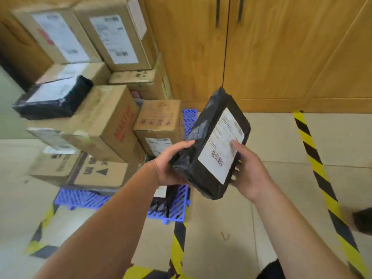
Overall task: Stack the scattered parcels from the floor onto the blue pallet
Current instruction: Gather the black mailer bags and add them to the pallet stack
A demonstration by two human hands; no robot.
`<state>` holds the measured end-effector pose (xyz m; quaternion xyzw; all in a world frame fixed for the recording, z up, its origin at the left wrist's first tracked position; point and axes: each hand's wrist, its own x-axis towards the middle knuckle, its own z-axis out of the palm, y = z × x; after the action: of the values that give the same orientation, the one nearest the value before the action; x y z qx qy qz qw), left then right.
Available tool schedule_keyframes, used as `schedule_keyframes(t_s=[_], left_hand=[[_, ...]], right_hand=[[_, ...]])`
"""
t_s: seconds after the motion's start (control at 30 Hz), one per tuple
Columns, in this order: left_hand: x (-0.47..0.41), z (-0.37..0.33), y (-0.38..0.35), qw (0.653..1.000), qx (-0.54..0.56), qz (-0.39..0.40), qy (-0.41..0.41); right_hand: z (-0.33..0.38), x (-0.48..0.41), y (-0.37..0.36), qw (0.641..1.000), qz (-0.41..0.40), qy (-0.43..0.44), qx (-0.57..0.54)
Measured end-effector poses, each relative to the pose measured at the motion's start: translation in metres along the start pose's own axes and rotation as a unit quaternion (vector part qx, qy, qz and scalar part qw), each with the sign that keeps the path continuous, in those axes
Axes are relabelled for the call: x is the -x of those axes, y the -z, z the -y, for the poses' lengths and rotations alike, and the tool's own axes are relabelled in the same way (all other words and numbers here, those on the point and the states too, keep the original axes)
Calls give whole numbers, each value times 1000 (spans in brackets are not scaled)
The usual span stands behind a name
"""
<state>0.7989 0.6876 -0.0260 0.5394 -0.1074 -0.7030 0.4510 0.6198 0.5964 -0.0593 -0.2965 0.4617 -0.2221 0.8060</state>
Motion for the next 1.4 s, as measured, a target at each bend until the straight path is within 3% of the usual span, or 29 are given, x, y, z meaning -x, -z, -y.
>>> schedule_keyframes(t_s=[0.1, 0.2, 0.27, 0.33, 0.47, 0.57, 0.6, 0.7, 0.83, 1.0, 1.27, 1.4], left_hand=[[35, -18, 25, 999, -29, -34, -16], [53, -20, 47, 987, -83, -137, -17], [57, -8, 66, 942, -210, -261, -38], [64, 5, 86, 858, -362, -362, -47], [77, 34, 112, 819, -461, -340, 42], [84, 52, 132, 735, -601, -293, 110], [88, 56, 138, 723, -620, -280, 117], [99, 64, 149, 713, -640, -248, 146], [106, 76, 168, 704, -656, -221, 161], [108, 88, 184, 720, -651, -174, 166], [100, 94, 179, 715, -661, -139, 182], [95, 89, 176, 711, -662, -119, 204]], right_hand=[[-11, -2, -33, 980, 151, -36, -126], [-21, -9, -55, 978, 170, -49, -110], [-36, -21, -60, 987, 141, -71, -3], [-53, -28, -63, 983, 108, -102, 107], [-95, -38, -78, 970, 38, -94, 222], [-134, -51, -95, 976, -11, -70, 207], [-146, -54, -102, 981, -32, -57, 180], [-172, -61, -126, 990, -77, -18, 119], [-180, -75, -156, 993, -47, 18, 105], [-183, -96, -171, 989, -97, 40, 103], [-208, -122, -165, 941, -165, 50, 292], [-209, -126, -161, 953, -132, 2, 273]])
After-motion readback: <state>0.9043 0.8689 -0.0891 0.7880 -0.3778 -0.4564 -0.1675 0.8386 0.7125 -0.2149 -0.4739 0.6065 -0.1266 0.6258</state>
